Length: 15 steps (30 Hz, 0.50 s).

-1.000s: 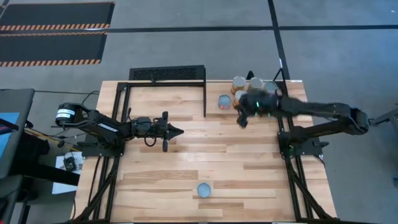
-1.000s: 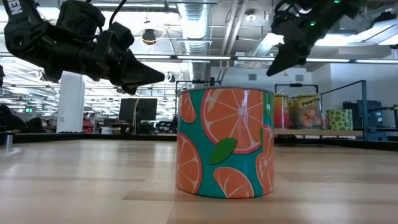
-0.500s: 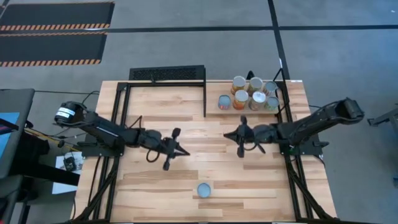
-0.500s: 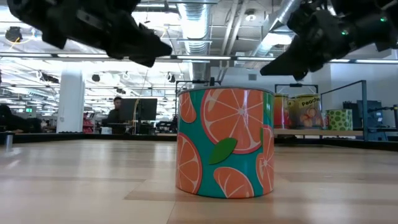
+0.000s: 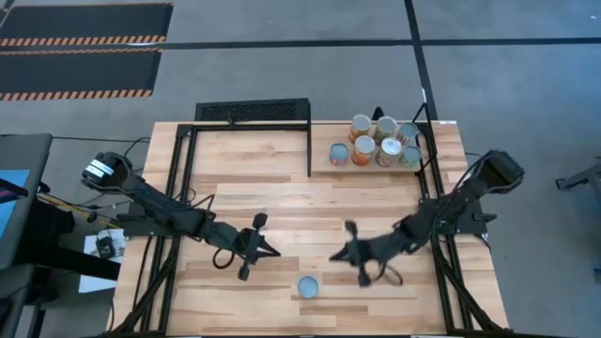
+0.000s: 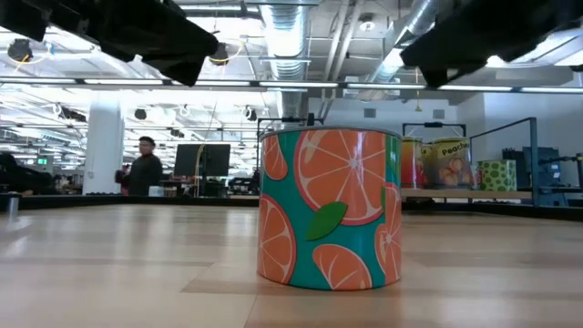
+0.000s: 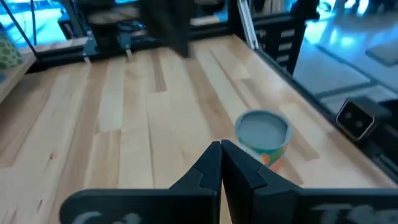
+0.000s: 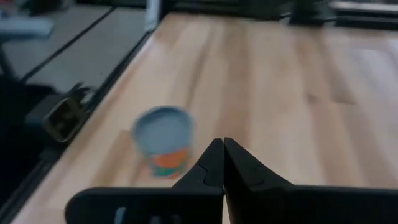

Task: Pick and place cans onto a shelf
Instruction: Put the canned orange on the shelf

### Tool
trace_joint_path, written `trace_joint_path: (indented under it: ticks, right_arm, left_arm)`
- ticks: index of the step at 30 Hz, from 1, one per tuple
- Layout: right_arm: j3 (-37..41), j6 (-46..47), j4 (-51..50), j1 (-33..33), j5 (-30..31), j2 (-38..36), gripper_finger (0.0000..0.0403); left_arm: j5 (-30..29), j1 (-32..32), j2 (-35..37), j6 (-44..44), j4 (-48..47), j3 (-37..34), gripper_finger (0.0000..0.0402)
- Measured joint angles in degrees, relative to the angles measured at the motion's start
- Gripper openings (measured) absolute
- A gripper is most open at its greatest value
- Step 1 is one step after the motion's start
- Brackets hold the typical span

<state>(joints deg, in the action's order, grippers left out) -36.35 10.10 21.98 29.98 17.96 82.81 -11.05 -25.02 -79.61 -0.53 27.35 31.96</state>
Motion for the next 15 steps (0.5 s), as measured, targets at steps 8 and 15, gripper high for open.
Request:
trace_joint_path:
  ticks: [8, 15]
  right_arm:
    - [-18.0, -1.5, -12.9, 5.8, -0.1, 14.4, 0.0058]
    - [-31.2, -4.5, -27.6, 6.4, -0.9, 24.2, 0.0124]
  left_arm:
    - [-1.1, -0.1, 0.0, -4.0, 9.8, -5.1, 0.0000]
    - [-4.2, -0.1, -0.1, -6.9, 9.3, -6.2, 0.0000]
